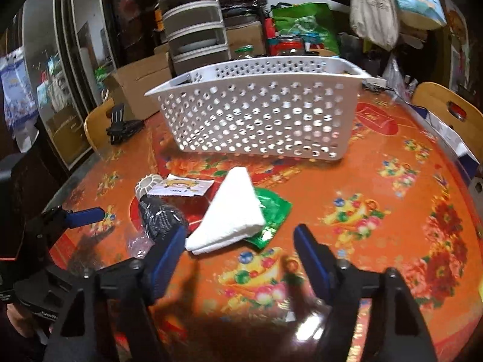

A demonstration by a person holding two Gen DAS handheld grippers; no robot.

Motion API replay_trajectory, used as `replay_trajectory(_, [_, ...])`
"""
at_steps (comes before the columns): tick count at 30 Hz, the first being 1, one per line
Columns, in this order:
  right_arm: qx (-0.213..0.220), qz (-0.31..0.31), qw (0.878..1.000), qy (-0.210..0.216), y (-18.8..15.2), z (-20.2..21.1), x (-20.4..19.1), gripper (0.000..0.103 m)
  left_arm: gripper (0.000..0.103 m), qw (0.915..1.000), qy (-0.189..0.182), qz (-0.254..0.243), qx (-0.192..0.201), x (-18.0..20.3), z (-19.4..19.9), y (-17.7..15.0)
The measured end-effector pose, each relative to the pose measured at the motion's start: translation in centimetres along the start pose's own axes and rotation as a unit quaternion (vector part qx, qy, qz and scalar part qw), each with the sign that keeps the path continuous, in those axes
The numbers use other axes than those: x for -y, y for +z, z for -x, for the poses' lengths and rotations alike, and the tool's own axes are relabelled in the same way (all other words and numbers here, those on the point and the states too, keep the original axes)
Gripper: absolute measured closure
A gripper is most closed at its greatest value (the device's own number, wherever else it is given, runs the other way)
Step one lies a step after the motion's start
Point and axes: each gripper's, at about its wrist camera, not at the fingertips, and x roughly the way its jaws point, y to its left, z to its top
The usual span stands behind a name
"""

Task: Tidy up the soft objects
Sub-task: 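Grasp the folded white napkin with the right tool while the left tool moves to the clear plastic bag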

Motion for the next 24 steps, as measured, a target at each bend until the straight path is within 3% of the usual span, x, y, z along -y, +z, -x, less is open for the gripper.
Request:
replay_trajectory(9, [-0.022,0.009,1.000,-0.008,1.0,-2.2,-0.6,0.034,0.004,1.0000,0.002,0.002,0.001,-0.5,-0.9,0.6])
replay_trajectory(12, [-0.030,0.016,0.999,-0.010,1.4,-3.0,-0.8,0.036,0.013,1.0000,0.003,0.002,-0.001,-0.5,-1.2,0.7])
replay_trajectory(16, [-0.046,0.020,0.999,-0.010,1.4,-4.2,-1.1,0.047,0.020,1.0000,0.001,0.005,-0.006,-0.7,-1.7,0.6])
replay_trajectory(20, [-0.049,0.028,0.998,-0.017,1.0,-4.5,-1.2,0.069,0.025,1.0000,-0.001,0.005,-0.005,-0.6,-1.8,0.5])
replay_trajectory(24, [-0.040,0.029,0.999,-0.022,0.8,-4.0,-1.1,0.084,0.035,1.0000,-0.004,-0.002,-0.004,-0.3,-1.9,0.4])
